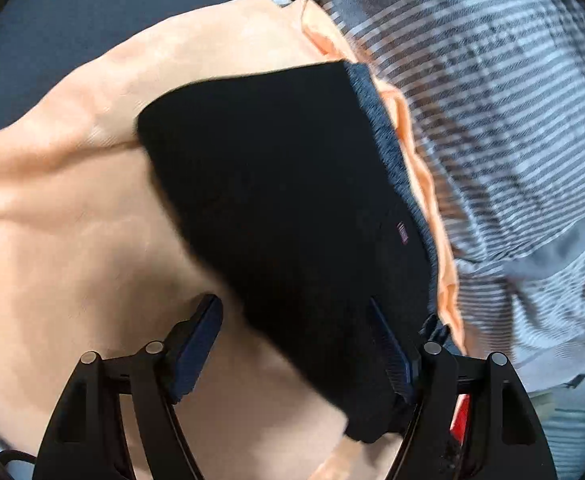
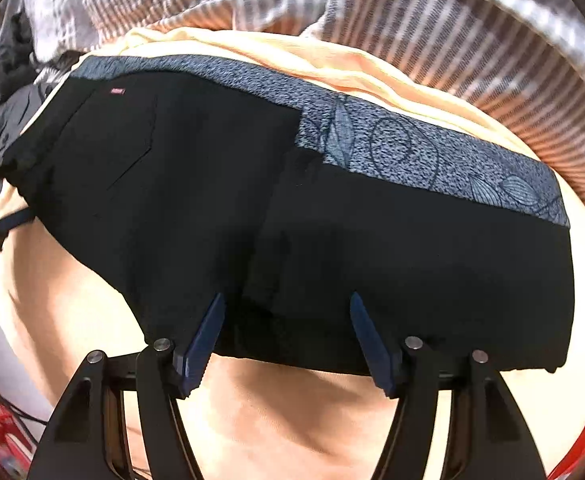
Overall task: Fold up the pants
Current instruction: 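Grasp the trouser end with the left gripper and lift it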
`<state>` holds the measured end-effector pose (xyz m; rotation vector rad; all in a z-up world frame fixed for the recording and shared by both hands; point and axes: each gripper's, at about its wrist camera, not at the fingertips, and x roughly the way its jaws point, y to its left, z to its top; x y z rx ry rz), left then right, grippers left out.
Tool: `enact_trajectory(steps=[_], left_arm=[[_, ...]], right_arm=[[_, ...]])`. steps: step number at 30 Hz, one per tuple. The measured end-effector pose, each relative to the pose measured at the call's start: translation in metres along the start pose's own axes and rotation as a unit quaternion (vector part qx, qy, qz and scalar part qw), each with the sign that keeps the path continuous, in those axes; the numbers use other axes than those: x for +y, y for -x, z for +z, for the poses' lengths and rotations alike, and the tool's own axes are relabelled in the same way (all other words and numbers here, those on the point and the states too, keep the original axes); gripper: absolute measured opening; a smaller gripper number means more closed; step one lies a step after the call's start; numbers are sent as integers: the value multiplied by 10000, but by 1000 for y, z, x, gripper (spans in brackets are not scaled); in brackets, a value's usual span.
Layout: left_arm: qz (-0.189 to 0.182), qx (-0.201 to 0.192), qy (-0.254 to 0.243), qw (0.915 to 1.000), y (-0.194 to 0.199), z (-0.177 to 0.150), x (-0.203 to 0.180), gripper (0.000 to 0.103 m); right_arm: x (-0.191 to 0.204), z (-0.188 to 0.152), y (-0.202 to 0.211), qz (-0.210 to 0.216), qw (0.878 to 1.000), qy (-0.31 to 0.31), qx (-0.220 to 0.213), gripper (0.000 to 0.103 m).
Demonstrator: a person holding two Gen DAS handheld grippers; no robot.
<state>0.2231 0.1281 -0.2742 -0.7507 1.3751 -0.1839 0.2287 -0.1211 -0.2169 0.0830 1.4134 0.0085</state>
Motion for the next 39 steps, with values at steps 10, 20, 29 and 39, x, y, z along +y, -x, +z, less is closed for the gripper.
enact_trajectory(steps=[10, 20, 29, 39], left_arm=[[-636, -241, 167, 9975, -15, 21, -9, 93], [1114, -592, -330, 9915, -25, 16, -50, 61], [2071, -920, -1560, 9614, -13, 1, -92, 25], [2955, -1410, -3437, 8802, -14, -44, -143, 22]], right_arm=[[3, 2, -8, 83, 9999, -51, -74, 71], [-3, 9, -3, 295, 9994, -176, 52, 71], [-15, 59, 32, 1030, 9937, -414, 128, 71], [40, 184, 61, 2535, 9653, -152, 611, 82]])
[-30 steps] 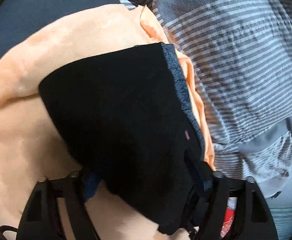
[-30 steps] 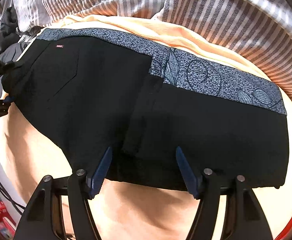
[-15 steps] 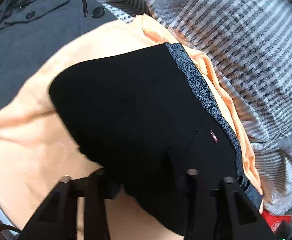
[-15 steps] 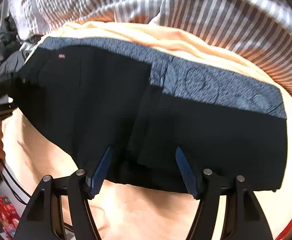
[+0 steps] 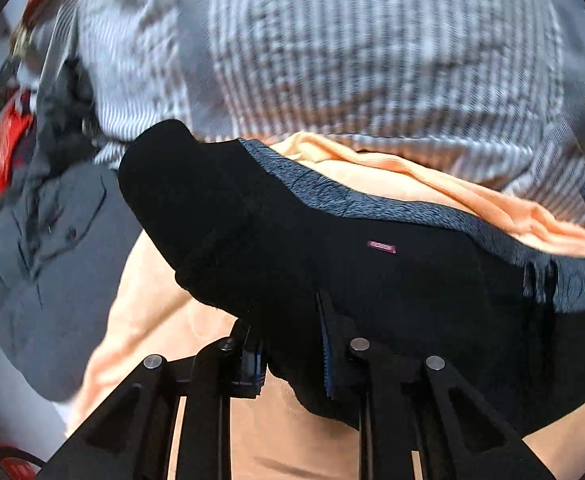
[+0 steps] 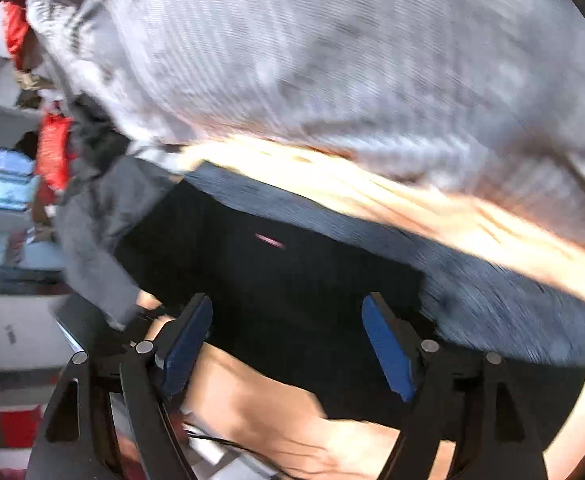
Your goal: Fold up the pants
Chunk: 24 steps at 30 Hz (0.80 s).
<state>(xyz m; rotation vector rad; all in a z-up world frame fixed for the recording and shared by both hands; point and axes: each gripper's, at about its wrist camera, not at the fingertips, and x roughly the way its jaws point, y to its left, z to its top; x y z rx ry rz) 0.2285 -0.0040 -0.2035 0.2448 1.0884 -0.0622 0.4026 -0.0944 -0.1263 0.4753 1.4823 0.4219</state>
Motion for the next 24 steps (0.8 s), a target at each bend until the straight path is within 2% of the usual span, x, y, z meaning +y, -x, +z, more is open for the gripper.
enact_trajectory(steps=[2, 4, 7, 8, 11, 14, 15, 16, 18, 19, 20, 24], left_arm=[[49, -63, -119, 9999, 3, 1, -4, 22], [121, -124, -250, 9995, 7, 3, -11, 22], [217, -237, -484, 9983, 11, 1, -19, 22], [251, -279, -553, 9978, 13, 0, -22, 22], [344, -385, -755, 9958, 20, -1, -30, 22], [404, -471, -929, 9937, 24, -2, -41, 22], [412, -497, -974, 9931, 26, -1, -43, 22], [419, -513, -1008, 9927, 27, -1, -46, 22], [421, -503, -1037, 9924, 27, 0, -51, 22], [395, -465, -1033, 9928, 27, 1, -52, 22], [407, -468, -1045, 9926, 27, 1, -53, 22], [362, -610, -1197, 9903, 39, 0, -66, 22]], right_arm=[[26, 20, -12, 127, 9993, 204, 274, 84], [57, 36, -26, 70, 9965, 615, 565, 85], [101, 49, -49, -132, 9876, 1286, 891, 86], [116, 52, -63, -119, 9823, 1454, 1176, 86], [134, 54, -90, -265, 9695, 1720, 1725, 86], [137, 54, -113, -542, 9574, 1874, 2127, 86], [133, 53, -115, -574, 9568, 1831, 2185, 86], [128, 53, -120, -667, 9566, 1753, 2230, 82], [119, 53, -123, -791, 9581, 1658, 2200, 31], [114, 52, -120, -745, 9609, 1615, 2123, 29], [110, 52, -114, -681, 9637, 1600, 2024, 21], [89, 41, -81, -366, 9774, 1492, 1455, 18]])
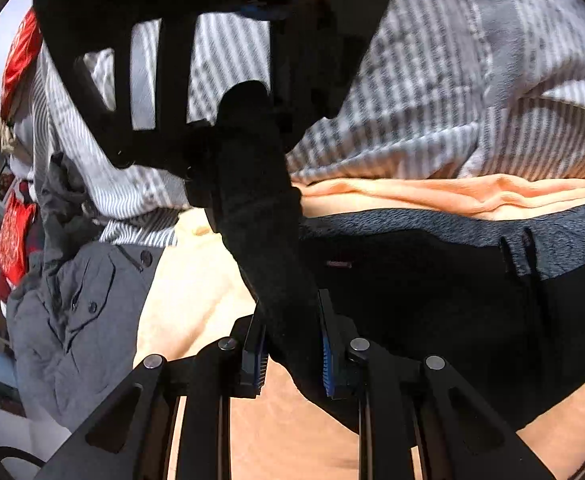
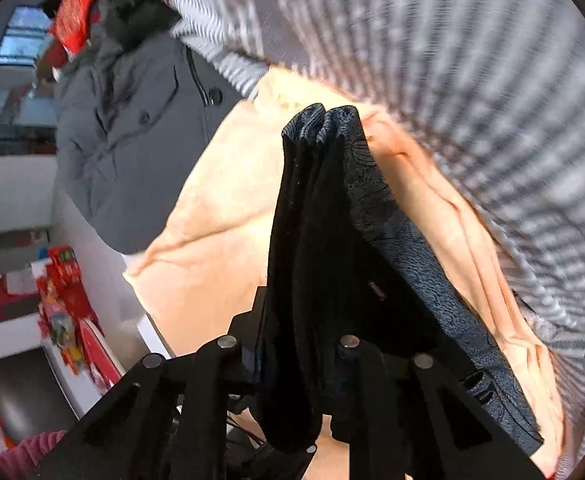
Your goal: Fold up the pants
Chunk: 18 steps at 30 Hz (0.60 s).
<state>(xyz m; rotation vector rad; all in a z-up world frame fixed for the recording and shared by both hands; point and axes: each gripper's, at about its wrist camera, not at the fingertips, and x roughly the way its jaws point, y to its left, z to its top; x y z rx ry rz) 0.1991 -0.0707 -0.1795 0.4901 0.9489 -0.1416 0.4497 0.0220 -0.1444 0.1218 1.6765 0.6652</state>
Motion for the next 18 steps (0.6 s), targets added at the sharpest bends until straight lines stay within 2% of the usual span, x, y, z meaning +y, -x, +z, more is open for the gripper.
enact_trajectory(steps=[4, 8, 13, 18], left_arm=[[-50, -211, -241, 9995, 21, 7, -18, 22], [-268, -461, -516, 9972, 50, 18, -36, 22], [-650, -608, -928, 9917, 83, 30, -68, 22], [-1029, -681, -1550, 9802, 114, 38, -121, 22]], right_arm=[[-24, -28, 33, 445, 9970, -309, -545, 18], [-52, -72, 71, 933, 9866, -617, -1184, 18], [-93, -141, 110, 1475, 9630, -1084, -1979, 18], [-136, -215, 135, 1729, 9368, -1562, -2608, 18]])
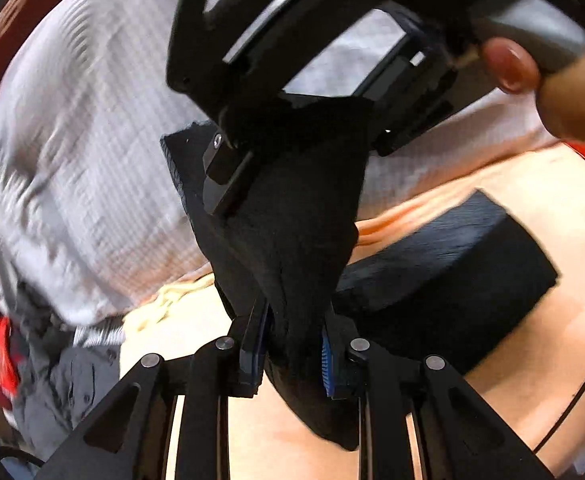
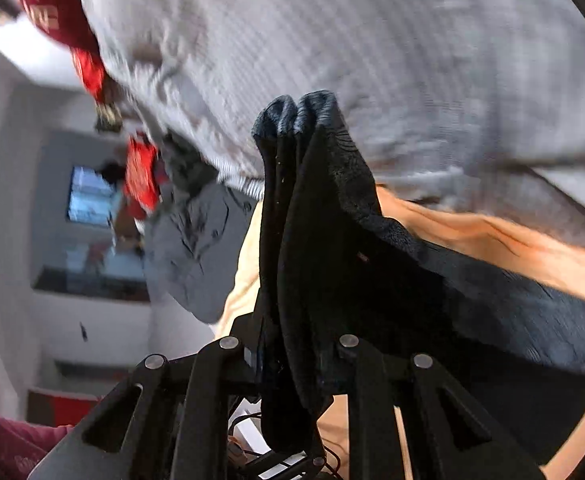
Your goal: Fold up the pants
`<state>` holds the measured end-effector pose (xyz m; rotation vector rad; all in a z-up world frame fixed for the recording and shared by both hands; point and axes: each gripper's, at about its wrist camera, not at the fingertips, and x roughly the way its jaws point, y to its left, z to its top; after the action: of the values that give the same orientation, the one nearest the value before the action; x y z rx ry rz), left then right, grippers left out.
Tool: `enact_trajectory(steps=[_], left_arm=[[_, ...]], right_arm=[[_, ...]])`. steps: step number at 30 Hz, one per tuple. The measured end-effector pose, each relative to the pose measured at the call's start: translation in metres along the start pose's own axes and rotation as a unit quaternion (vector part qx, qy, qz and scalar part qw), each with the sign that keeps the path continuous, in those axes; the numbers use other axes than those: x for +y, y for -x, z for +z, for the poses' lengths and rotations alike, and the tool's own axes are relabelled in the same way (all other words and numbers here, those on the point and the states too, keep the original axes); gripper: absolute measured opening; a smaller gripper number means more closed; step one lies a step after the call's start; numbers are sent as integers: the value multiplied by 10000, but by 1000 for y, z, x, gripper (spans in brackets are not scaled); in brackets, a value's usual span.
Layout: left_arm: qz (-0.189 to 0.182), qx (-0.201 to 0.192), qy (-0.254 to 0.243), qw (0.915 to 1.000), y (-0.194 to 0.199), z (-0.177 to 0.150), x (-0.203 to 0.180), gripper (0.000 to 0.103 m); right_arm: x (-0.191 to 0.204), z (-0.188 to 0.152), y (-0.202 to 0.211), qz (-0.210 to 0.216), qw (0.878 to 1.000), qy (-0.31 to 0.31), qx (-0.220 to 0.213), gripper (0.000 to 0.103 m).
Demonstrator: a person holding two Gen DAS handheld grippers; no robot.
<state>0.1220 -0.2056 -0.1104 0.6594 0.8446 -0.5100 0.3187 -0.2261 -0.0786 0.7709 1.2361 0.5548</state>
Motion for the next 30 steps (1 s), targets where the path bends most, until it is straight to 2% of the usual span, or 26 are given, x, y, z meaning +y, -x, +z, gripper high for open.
enact_trajectory(steps=[4, 8, 11, 16, 20, 24, 26, 28, 30], left_arm=[[-589, 105, -310, 9977, 5, 20, -44, 22], [-906, 221, -845, 9921, 2, 27, -101, 22], [-1068, 493, -1205, 9857, -15, 22, -140, 22], [-928, 975, -1673, 9767, -49, -1, -178, 23], [-781, 1045, -1832, 9744, -59, -12, -188, 25], [-798, 1151, -1876, 9722, -57, -14, -183, 29], [-946, 1229, -1726, 9727, -50, -14, -172, 31], [-1087, 1295, -1495, 9742, -46, -15, -156, 46], [-1285, 1332, -1097, 9766, -39, -15, -134, 49]], right_arm=[[-45, -30, 52, 167, 9977, -428, -493, 19], [-106, -68, 97, 229, 9908, -964, -923, 19], [-152, -96, 101, 215, 9850, -1376, -1020, 18], [-219, -130, 82, 430, 9715, -2087, -1034, 18], [-248, -144, 72, 657, 9626, -2371, -1136, 19], [-253, -150, 72, 727, 9593, -2477, -1143, 19], [-246, -149, 74, 570, 9619, -2460, -1049, 21], [-236, -148, 79, 288, 9668, -2352, -953, 25], [-219, -141, 93, -310, 9742, -2032, -932, 34]])
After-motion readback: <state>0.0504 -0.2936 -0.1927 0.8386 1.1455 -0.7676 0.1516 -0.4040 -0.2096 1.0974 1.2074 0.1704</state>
